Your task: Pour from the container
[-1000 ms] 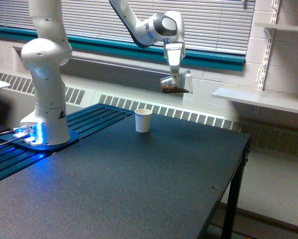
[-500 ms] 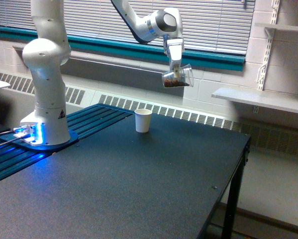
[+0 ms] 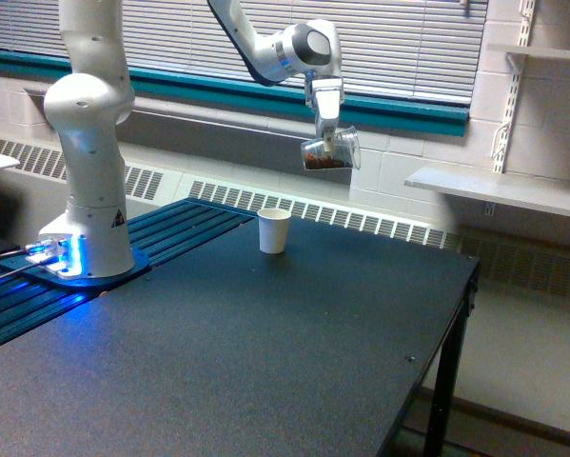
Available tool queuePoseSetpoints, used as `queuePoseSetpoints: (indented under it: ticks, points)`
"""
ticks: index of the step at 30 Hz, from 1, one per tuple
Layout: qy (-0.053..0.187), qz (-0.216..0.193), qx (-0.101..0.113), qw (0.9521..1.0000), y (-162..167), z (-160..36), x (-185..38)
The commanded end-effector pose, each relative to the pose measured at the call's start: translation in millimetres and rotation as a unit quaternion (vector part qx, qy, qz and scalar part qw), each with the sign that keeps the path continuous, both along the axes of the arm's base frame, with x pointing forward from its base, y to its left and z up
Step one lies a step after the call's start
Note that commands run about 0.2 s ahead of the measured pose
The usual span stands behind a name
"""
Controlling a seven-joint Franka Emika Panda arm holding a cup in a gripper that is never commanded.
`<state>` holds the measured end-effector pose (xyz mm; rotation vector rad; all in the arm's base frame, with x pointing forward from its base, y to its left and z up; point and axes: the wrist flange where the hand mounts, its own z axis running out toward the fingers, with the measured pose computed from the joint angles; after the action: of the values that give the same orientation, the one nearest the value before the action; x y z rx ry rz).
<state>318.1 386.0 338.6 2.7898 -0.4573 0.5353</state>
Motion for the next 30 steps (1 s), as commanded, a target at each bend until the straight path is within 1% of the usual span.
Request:
queuePoseSetpoints:
  ticks: [1, 4, 8, 12, 17, 20, 24, 27, 30]
  points:
    - [0.000, 0.007, -0.006, 1.0000, -6.8, 4.5, 1.2]
    - [0.003, 0.017, -0.005, 0.9998, -6.5, 3.6, -0.3]
    - [-0.001, 0.020, -0.007, 0.9998, -10.2, 5.0, 3.5]
    - [0.003, 0.030, -0.006, 0.9995, -13.8, 2.3, 4.2]
    - [0.004, 0.042, -0.013, 0.9990, -21.6, 1.7, 10.4]
    - [0.007, 0.052, -0.013, 0.9985, -24.9, -0.3, 13.5]
    - [0.015, 0.064, -0.024, 0.9975, -29.7, -7.9, 14.4]
    - [0.020, 0.077, -0.020, 0.9967, -25.7, -9.5, 11.1]
    - [0.020, 0.088, -0.041, 0.9950, -28.5, -8.7, 11.5]
